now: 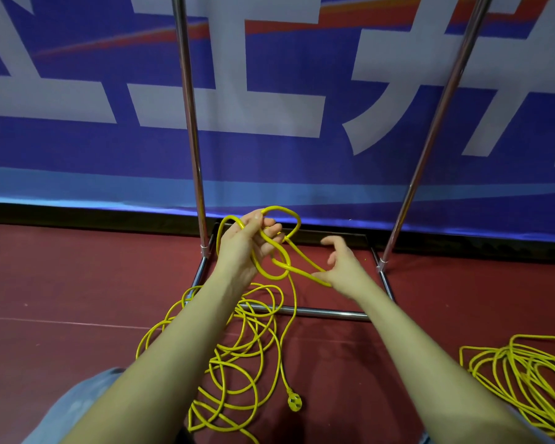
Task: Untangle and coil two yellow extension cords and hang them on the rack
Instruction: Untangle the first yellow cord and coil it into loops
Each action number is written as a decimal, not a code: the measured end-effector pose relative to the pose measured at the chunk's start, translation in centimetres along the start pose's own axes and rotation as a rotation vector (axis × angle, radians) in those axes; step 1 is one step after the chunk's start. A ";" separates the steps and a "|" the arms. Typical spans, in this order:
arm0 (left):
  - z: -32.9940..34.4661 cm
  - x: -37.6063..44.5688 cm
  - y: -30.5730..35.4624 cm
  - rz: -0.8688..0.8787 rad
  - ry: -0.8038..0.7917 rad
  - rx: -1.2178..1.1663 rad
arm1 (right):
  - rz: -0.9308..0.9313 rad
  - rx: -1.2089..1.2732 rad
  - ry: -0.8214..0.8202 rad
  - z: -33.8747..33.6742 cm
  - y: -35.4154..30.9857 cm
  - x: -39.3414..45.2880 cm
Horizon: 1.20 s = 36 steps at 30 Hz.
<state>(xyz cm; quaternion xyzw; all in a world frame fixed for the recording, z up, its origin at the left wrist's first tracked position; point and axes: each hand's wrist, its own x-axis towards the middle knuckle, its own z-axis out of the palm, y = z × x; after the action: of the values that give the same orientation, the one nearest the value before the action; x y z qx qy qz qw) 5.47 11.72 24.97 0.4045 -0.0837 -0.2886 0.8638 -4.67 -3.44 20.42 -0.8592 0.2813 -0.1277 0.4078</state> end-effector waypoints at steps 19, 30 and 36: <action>-1.5 0.4 -1.5 0.059 0.191 0.454 | -0.413 0.542 -0.114 -3.3 -5.6 -2.2; -0.2 -0.3 0.6 -0.251 -0.037 -0.055 | -0.308 0.900 -0.415 -5.6 -4.1 -2.9; -0.1 0.1 1.1 -0.151 0.109 -0.092 | -0.183 0.660 -0.575 -5.8 -3.3 -3.4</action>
<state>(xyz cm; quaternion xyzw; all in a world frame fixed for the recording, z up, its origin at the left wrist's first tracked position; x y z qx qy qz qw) 6.10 12.29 25.70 0.3845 0.0074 -0.3340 0.8606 -8.75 -3.37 26.67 -0.7051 0.0236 -0.0023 0.7087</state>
